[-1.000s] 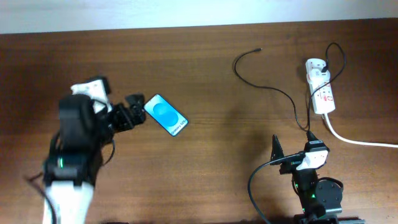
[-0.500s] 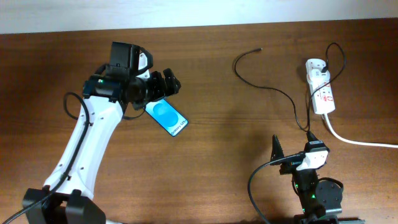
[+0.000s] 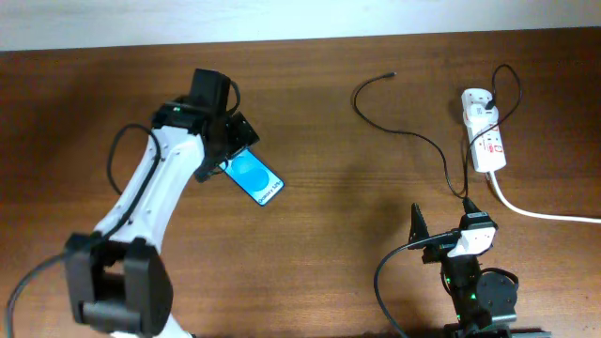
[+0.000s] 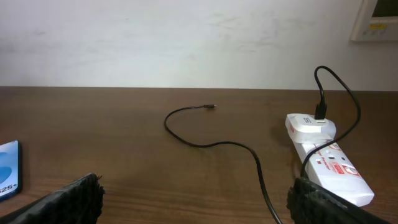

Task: Plug charger to phone and switch on socket
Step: 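Move the left gripper over the blue phone and grasp its top edge, then lift the phone with the left gripper and tilt it upright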

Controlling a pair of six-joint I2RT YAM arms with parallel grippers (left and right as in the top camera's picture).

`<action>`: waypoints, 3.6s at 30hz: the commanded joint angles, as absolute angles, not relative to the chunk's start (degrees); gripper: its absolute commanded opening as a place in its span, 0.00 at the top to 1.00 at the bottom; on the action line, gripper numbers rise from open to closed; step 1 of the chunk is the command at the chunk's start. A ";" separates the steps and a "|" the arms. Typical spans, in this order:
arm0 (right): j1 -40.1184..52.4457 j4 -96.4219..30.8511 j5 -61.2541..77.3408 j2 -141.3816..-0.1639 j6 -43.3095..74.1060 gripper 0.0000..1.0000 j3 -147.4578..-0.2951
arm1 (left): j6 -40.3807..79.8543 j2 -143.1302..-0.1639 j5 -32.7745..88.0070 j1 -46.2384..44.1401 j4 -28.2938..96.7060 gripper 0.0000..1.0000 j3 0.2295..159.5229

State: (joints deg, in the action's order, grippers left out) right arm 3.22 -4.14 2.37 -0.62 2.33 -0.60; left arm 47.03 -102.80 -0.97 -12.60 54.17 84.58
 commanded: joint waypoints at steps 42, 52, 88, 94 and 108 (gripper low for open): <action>3.70 -4.51 2.09 -0.21 1.93 0.02 -0.32 | 54.43 -126.52 1.50 -14.85 60.07 0.01 96.66; 3.70 -4.49 2.09 -0.21 1.93 0.02 -0.32 | 55.16 -126.65 -0.49 -14.85 59.44 0.01 96.36; 3.70 -4.49 2.07 -0.21 1.93 0.02 -0.32 | 61.63 -126.45 7.68 -14.85 63.75 0.37 96.49; 3.70 -4.49 2.09 -0.21 1.93 0.02 -0.32 | 61.23 -126.34 7.75 -14.85 65.67 0.39 99.09; 3.70 -4.51 2.09 -0.21 1.93 0.02 -0.32 | 53.56 -126.30 16.88 -14.85 73.95 0.37 106.61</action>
State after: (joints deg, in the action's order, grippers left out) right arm 3.22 -4.14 2.37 -0.62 2.35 -0.60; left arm 57.36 -126.13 11.44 -14.79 73.10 105.06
